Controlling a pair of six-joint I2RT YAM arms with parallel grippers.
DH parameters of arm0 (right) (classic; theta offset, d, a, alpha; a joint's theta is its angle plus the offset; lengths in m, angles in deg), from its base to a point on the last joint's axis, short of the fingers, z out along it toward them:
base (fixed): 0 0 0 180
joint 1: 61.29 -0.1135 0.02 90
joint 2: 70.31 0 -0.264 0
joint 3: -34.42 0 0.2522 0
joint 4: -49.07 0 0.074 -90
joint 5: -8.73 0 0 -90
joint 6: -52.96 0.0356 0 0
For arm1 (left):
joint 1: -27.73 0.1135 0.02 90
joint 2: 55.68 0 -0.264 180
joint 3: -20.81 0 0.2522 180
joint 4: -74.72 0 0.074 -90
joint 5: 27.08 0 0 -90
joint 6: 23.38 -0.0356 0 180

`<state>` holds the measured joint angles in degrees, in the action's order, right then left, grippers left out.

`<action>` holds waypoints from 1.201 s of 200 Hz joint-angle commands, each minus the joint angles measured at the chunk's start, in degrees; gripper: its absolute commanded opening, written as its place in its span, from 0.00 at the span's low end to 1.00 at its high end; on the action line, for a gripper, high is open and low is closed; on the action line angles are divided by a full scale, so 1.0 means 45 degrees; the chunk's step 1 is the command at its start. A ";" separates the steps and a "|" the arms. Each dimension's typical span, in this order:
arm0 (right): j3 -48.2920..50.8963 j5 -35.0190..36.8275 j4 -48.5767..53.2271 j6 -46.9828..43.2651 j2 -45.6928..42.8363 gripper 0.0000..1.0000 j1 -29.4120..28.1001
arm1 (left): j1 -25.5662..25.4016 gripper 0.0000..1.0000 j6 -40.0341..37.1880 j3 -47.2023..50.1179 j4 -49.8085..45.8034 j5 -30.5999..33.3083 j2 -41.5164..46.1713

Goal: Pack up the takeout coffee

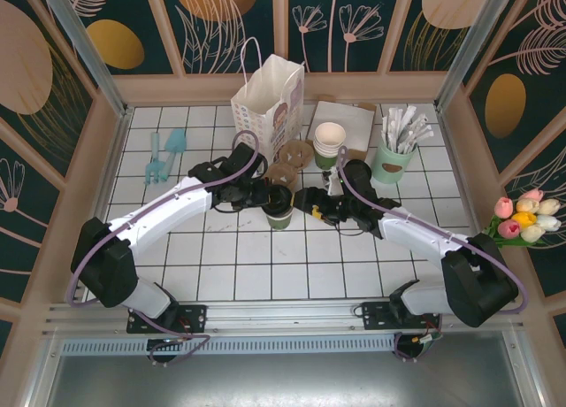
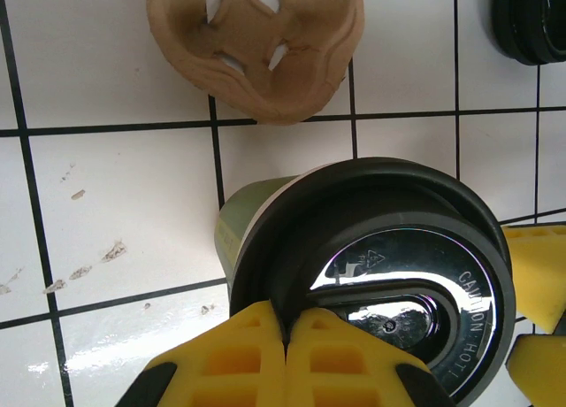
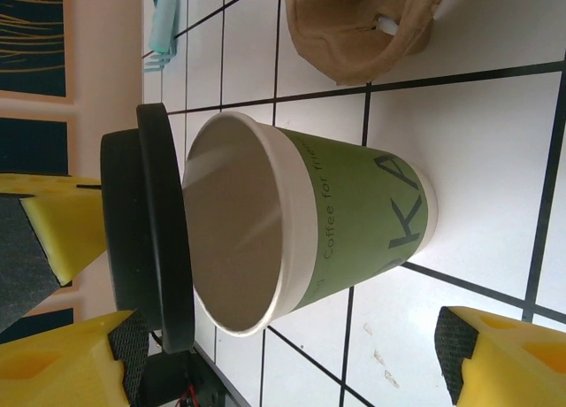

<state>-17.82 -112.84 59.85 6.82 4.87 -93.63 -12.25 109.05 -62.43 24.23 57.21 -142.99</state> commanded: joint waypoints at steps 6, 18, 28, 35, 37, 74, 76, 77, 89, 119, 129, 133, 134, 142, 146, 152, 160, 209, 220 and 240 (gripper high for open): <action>-0.0277 -0.0201 -0.0359 -0.0003 0.0032 0.86 -0.0089 | -0.0056 0.00 -0.0329 -0.0328 -0.0367 -0.0182 -0.0325; -0.0291 -0.0176 -0.0301 -0.0023 0.0037 0.86 -0.0080 | -0.0059 0.00 -0.0287 -0.0277 -0.0295 -0.0339 -0.0376; -0.0297 -0.0145 -0.0302 -0.0020 0.0067 0.86 -0.0072 | -0.0057 0.00 -0.0305 -0.0284 -0.0286 -0.0378 -0.0422; -0.0316 -0.0115 -0.0300 -0.0031 0.0062 0.86 -0.0079 | -0.0058 0.00 -0.0335 -0.0311 -0.0351 -0.0315 -0.0456; -0.0316 -0.0113 -0.0297 -0.0035 0.0065 0.86 -0.0080 | -0.0049 0.00 -0.0345 -0.0330 -0.0392 -0.0279 -0.0460; -0.0365 -0.0173 -0.0277 -0.0078 0.0186 0.86 -0.0098 | -0.0059 0.00 -0.0665 -0.0714 -0.1069 0.0215 -0.0618; -0.0372 -0.0172 -0.0275 -0.0088 0.0188 0.86 -0.0099 | -0.0045 0.00 -0.0676 -0.0729 -0.1099 0.0240 -0.0623; -0.0374 -0.0172 -0.0265 -0.0083 0.0188 0.86 -0.0099 | -0.0042 0.00 -0.0688 -0.0741 -0.1107 0.0237 -0.0620; -0.0384 -0.0171 -0.0225 -0.0078 0.0226 0.86 -0.0109 | -0.0058 0.00 -0.0729 -0.0826 -0.1152 0.0252 -0.0599; -0.0467 -0.0203 -0.0214 -0.0139 0.0303 0.86 -0.0099 | -0.0048 0.00 -0.0797 -0.0797 -0.0944 -0.0006 -0.0778; -0.0509 -0.0259 -0.0211 -0.0170 0.0371 0.86 -0.0099 | -0.0059 0.00 -0.0797 -0.0792 -0.0892 -0.0091 -0.0878; -0.0524 -0.0299 -0.0197 -0.0178 0.0400 0.86 -0.0099 | -0.0048 0.00 -0.0801 -0.0782 -0.0881 -0.0114 -0.0915; -0.0527 -0.0304 -0.0197 -0.0177 0.0412 0.86 -0.0089 | -0.0054 0.00 -0.0799 -0.0787 -0.0861 -0.0125 -0.0923; -0.0545 -0.0342 -0.0161 -0.0180 0.0469 0.85 -0.0100 | -0.0059 0.00 -0.0854 -0.0805 -0.0815 -0.0184 -0.0993; -0.0566 -0.0390 -0.0148 -0.0177 0.0505 0.85 -0.0099 | -0.0045 0.00 -0.0870 -0.0811 -0.0806 -0.0190 -0.1025; -0.0579 -0.0442 -0.0154 -0.0178 0.0538 0.85 -0.0110 | -0.0057 0.00 -0.0900 -0.0831 -0.0798 -0.0204 -0.1081; -0.0579 -0.0483 -0.0186 -0.0149 0.0574 0.84 -0.0118 | -0.0059 0.00 -0.0947 -0.0860 -0.0804 -0.0238 -0.1152; -0.0526 -0.0529 -0.0297 -0.0080 0.0599 0.82 -0.0119 | -0.0064 0.00 -0.0852 -0.0808 -0.0570 -0.0522 -0.1509; -0.0478 -0.0528 -0.0351 -0.0045 0.0575 0.82 -0.0117 | -0.0064 0.00 -0.0875 -0.0898 -0.0500 -0.0614 -0.1591; -0.0409 -0.0601 -0.0498 0.0014 0.0617 0.82 -0.0119 | -0.0074 0.00 -0.0971 -0.1199 -0.0450 -0.0672 -0.1670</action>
<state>-18.63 -114.20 59.59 6.79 7.12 -93.65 -12.25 105.80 -66.12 22.15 55.50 -148.82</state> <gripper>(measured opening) 0.819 0.056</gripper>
